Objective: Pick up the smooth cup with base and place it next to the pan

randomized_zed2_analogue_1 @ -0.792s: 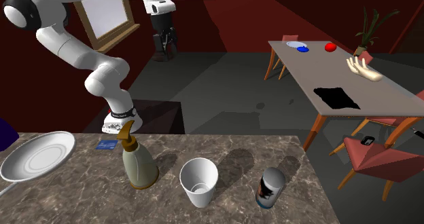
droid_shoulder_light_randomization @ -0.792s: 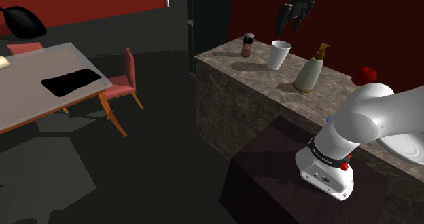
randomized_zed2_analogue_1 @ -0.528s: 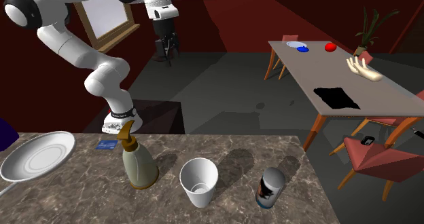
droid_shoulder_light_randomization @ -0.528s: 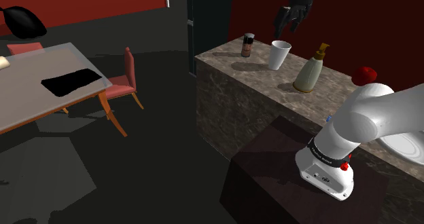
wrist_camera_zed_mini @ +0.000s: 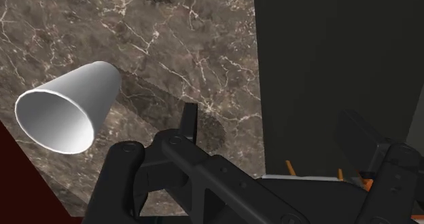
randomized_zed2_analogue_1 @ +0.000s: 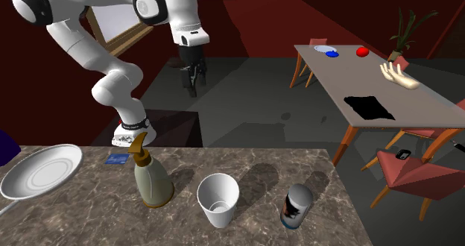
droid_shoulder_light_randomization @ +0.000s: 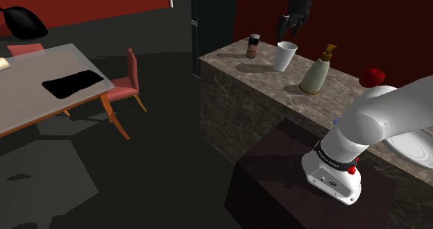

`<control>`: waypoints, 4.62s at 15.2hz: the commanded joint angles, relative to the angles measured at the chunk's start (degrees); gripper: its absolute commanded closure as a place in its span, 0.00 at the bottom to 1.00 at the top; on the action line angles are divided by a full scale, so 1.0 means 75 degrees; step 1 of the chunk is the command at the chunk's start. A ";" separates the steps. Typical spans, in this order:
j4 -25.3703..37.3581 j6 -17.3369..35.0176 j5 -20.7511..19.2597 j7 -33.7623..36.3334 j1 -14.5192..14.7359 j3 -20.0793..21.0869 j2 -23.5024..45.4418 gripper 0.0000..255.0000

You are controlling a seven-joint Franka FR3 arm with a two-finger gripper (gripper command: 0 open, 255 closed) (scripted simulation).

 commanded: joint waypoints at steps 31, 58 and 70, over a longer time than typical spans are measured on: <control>0.2932 0.2920 0.0969 -0.2721 -0.0992 -0.1890 0.6204 0.00; 0.3525 0.1887 0.0796 -0.2694 -0.0930 -0.1931 0.5733 1.00; 0.4413 0.0722 0.0710 -0.2733 -0.0897 -0.1942 0.5434 1.00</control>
